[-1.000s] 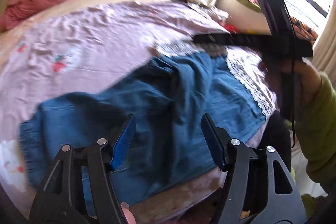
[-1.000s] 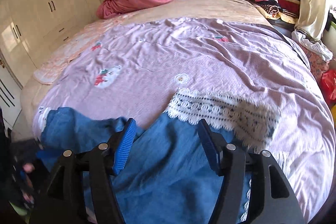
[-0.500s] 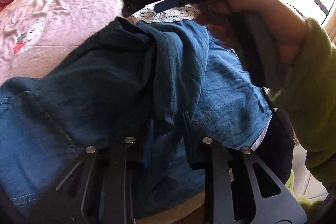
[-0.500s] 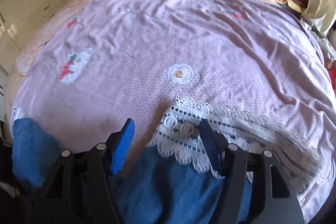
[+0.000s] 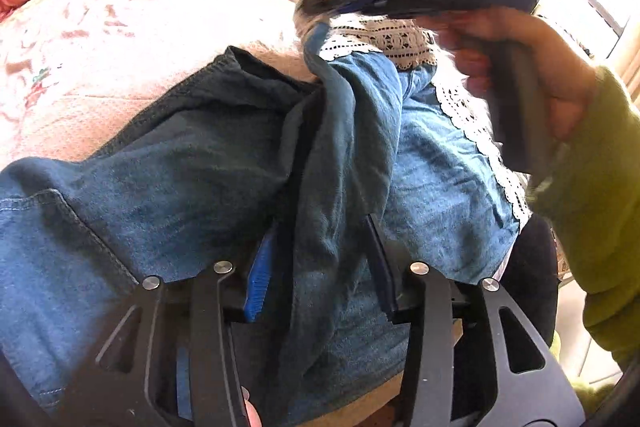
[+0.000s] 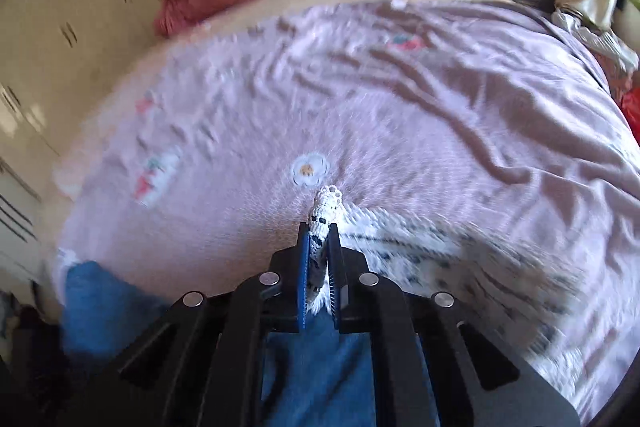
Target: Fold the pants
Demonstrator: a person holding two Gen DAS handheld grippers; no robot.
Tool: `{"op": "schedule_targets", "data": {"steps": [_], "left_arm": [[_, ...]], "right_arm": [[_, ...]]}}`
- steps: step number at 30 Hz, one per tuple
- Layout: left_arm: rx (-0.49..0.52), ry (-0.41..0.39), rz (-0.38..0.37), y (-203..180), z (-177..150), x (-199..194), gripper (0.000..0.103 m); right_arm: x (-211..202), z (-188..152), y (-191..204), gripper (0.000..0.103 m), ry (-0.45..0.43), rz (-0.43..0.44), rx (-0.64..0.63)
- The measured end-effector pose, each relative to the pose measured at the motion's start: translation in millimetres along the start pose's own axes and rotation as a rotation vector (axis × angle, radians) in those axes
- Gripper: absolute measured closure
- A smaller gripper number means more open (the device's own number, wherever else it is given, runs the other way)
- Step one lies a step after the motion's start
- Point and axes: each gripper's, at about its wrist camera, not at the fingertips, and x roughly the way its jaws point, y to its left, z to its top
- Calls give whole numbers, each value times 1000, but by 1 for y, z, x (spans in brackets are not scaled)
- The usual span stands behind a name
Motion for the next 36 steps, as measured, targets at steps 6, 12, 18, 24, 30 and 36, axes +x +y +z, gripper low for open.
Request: {"op": "schedule_targets", "data": {"steps": [6,12,18,24,30,36], "left_arm": [[9,-30,1,-4,4,-6,70],[101,-43,-17,-23,-1,-21,103],[193,-49,-8,-34,-10,-24,103],[252,-15,-5,-46,-26,-22,103],[293,10,20,-57,-36,-17,103],[305,34,25,-62,-42,-12,103]], "right_arm": [[-81,-12,-16,96,-154,31,61],[-150,-54,-37,96,-248,37,132],[-186,-128,-66,95,-242,4,245],[-178,-190,-86,95,-152,-14,341],[-169,-225,-95,95,-101,-16,398],[-167,-233,-102,95,-92,-15,422]]}}
